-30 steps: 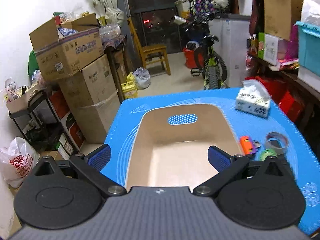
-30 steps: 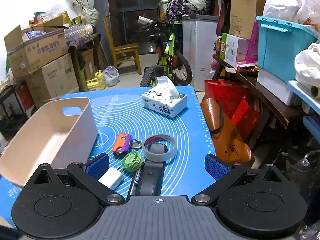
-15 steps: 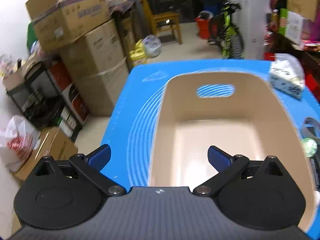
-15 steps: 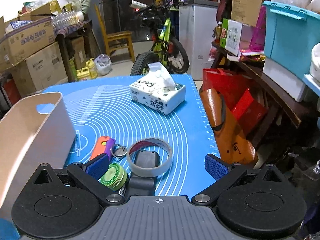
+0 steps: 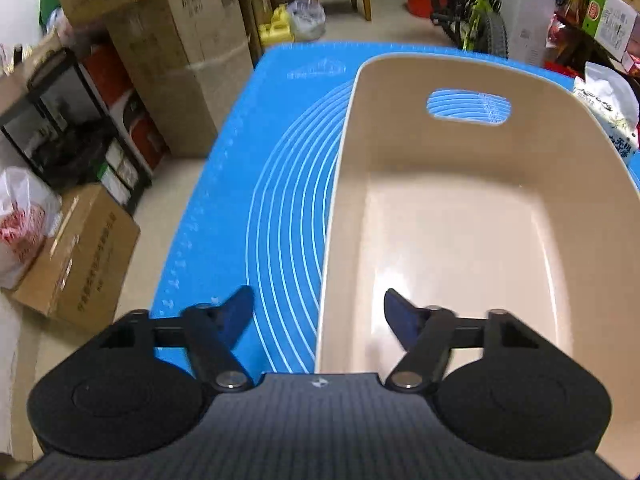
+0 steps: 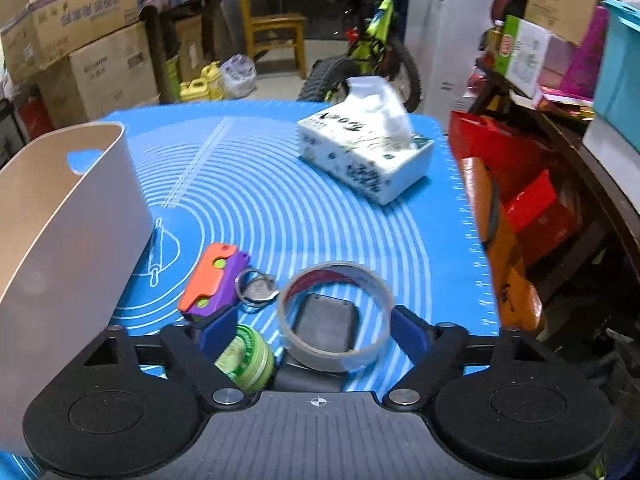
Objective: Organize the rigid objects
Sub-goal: 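Move the left tool to the basket rim while the right tool approaches the tape roll, then grasp the basket rim with the left gripper while the right gripper grasps the tape roll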
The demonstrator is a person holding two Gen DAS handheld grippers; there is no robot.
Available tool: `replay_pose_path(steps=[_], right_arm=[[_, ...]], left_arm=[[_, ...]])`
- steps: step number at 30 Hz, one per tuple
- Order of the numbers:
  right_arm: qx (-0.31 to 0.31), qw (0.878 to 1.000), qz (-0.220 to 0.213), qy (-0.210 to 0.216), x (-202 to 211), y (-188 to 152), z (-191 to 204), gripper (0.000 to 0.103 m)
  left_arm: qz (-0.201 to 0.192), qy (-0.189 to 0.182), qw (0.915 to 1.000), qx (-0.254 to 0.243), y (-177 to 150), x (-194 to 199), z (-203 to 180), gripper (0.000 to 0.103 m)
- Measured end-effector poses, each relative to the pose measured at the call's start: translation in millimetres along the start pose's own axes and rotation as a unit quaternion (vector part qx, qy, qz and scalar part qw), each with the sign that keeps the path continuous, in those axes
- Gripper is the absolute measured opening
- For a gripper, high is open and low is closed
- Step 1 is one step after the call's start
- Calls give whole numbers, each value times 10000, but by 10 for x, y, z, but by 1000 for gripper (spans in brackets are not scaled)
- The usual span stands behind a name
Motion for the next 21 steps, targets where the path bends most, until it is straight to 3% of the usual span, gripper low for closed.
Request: replay_pose_path(steps=[3, 5, 7, 11, 12, 18, 21], right_arm=[[161, 9999, 41, -12, -110, 41, 111, 73], [194, 9997, 121, 18, -177, 57, 162, 65], [234, 9995, 220, 36, -251, 69, 204, 60], [389, 9983, 440, -34, -365, 71, 280, 42], [415, 9980, 478, -37, -385, 72, 295, 42], [494, 9963, 672, -219, -490, 60, 321, 29], [478, 9963, 682, -216, -488, 58, 321, 29]], left_arm=[[133, -220, 9996, 119, -16, -11, 36, 57], [216, -241, 9994, 125, -37, -22, 36, 43], [306, -231, 9991, 157, -28, -48, 38, 20], [387, -319, 9986, 170, -34, -47, 31, 14], [393, -382, 9983, 175, -34, -48, 15, 8], [395, -407, 9982, 208, -35, -57, 28, 8], [399, -437, 9979, 245, -28, -62, 28, 8]])
Point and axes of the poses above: each gripper's, at about its wrist camera, not at the fingertips, and x roughly against the way its jaws point, z to its left, y to its top, the point moved 4 cm from there along -x, roughly the way its jaws point, and after that the axes turned 3 degrees about -x, right-handed, at the moved point
